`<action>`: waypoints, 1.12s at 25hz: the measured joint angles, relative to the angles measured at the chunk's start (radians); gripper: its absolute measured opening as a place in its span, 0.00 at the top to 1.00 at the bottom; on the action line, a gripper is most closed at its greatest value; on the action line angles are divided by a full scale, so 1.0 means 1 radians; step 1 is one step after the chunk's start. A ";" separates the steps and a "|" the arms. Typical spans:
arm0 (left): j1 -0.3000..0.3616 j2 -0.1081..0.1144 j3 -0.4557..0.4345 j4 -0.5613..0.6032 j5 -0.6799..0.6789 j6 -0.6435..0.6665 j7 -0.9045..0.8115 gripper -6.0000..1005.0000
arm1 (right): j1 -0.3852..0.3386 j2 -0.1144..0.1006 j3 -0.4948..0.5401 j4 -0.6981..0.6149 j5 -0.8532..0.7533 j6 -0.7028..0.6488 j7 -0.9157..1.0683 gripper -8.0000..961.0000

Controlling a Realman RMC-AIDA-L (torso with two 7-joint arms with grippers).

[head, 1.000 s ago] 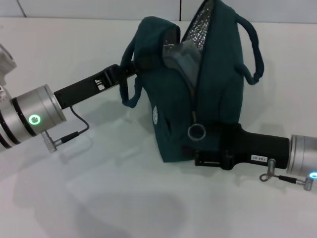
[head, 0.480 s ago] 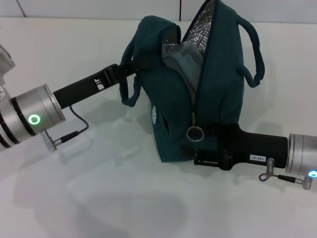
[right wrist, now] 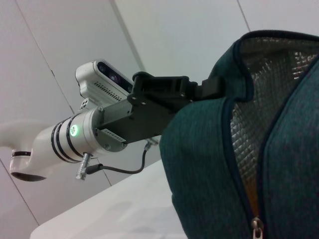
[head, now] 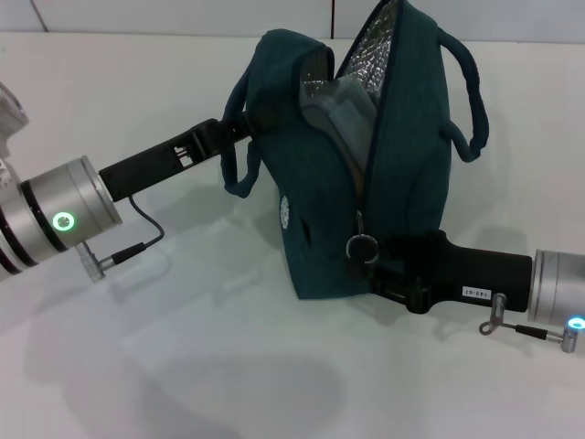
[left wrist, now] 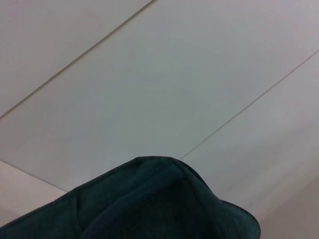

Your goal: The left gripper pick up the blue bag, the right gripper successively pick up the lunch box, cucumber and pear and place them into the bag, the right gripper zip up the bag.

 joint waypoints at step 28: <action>0.000 0.000 0.003 0.001 -0.001 0.002 0.010 0.83 | -0.055 -0.002 0.007 -0.010 0.050 0.002 -0.010 0.97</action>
